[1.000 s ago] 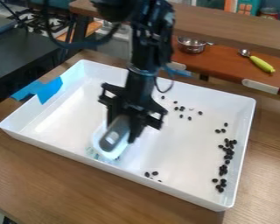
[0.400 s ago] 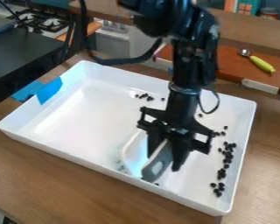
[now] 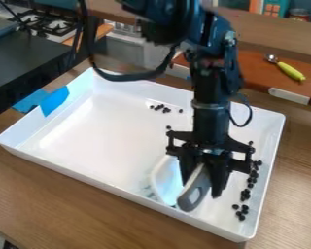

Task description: Sweep into pile

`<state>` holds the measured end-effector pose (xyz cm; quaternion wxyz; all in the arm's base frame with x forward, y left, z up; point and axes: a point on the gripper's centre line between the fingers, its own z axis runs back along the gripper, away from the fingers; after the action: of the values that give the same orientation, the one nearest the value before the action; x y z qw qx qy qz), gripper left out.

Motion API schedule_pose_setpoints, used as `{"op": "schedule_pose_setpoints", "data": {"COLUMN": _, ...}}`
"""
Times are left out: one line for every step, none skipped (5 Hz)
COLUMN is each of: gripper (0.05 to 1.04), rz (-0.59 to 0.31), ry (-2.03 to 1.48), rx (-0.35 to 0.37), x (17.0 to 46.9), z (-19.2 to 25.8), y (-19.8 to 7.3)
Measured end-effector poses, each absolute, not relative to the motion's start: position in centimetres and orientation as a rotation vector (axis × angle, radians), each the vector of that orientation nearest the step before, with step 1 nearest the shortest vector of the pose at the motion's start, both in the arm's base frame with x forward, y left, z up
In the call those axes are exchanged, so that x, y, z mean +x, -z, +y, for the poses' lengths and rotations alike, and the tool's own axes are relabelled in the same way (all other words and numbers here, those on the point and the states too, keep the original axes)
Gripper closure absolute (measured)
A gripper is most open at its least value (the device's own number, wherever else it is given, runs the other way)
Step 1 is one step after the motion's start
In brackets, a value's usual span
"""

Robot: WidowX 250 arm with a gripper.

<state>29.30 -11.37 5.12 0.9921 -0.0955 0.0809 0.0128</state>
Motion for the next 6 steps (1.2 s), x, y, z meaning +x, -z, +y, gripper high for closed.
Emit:
{"op": "schedule_pose_setpoints", "data": {"gripper": 0.593, "rz": 0.136, "ry": -0.012, "rx": -0.291, "x": 29.0, "z": -11.6, "y": -3.9}}
{"op": "schedule_pose_setpoints", "data": {"gripper": 0.614, "rz": 0.114, "ry": -0.013, "rx": -0.384, "x": 29.3, "z": -11.8, "y": -4.3}}
{"op": "schedule_pose_setpoints", "data": {"gripper": 0.614, "rz": 0.131, "ry": -0.027, "rx": -0.458, "x": 29.3, "z": -11.9, "y": -4.9}}
{"op": "schedule_pose_setpoints", "data": {"gripper": 0.614, "rz": 0.132, "ry": -0.017, "rx": -0.543, "x": 29.4, "z": -12.5, "y": -5.9}}
{"op": "schedule_pose_setpoints", "data": {"gripper": 0.614, "rz": 0.119, "ry": -0.003, "rx": -0.646, "x": 29.9, "z": -12.5, "y": -6.8}}
{"op": "schedule_pose_setpoints", "data": {"gripper": 0.614, "rz": 0.111, "ry": -0.001, "rx": -0.688, "x": 30.0, "z": -13.1, "y": -7.1}}
